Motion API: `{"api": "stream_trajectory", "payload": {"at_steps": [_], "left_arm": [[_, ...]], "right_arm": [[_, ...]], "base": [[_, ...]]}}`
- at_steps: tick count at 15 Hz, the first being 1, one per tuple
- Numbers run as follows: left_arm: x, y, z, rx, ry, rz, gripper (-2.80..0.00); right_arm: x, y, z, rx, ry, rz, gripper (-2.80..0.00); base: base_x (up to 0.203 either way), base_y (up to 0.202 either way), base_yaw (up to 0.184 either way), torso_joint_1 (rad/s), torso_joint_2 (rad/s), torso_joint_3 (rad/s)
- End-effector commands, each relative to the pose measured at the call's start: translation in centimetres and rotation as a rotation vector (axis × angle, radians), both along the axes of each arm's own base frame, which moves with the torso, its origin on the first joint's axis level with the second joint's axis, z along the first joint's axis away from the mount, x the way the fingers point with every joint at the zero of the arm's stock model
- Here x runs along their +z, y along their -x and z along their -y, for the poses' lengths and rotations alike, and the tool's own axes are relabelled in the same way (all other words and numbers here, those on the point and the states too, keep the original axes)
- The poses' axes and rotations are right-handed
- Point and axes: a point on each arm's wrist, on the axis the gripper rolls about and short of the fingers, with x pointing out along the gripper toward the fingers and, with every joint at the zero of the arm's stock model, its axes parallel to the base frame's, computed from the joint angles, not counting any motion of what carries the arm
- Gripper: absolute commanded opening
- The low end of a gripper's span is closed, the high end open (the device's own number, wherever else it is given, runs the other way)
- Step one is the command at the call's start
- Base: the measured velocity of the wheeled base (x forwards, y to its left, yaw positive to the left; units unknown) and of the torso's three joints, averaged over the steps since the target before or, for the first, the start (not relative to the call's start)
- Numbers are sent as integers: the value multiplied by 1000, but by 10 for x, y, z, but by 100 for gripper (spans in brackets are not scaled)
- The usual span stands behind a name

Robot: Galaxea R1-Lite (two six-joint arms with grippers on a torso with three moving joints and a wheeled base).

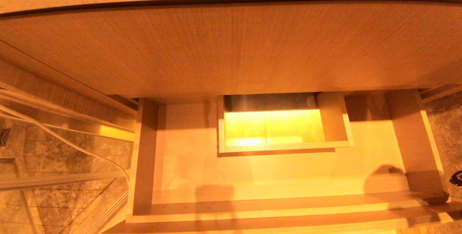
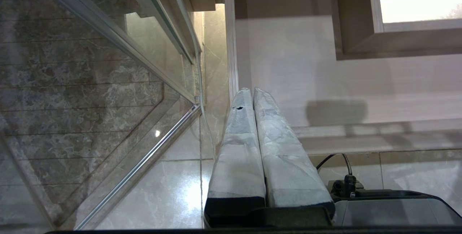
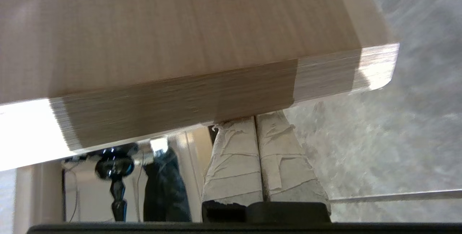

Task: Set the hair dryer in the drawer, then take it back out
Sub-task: Close the drawer

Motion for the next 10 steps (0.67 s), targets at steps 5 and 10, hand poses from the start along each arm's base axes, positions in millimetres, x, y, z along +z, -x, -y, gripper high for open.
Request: {"api": "stream_trajectory", "payload": {"at_steps": [5, 10], "left_arm": [[0, 0, 0, 0, 0, 0, -280], [0, 0, 0, 0, 0, 0, -280]], "right_arm": [[17, -8, 2, 46, 65, 130, -280], [37, -19, 1, 108, 140, 284, -280]], "base": [[0, 0, 0, 0, 0, 0], [0, 0, 0, 0, 0, 0]]}}
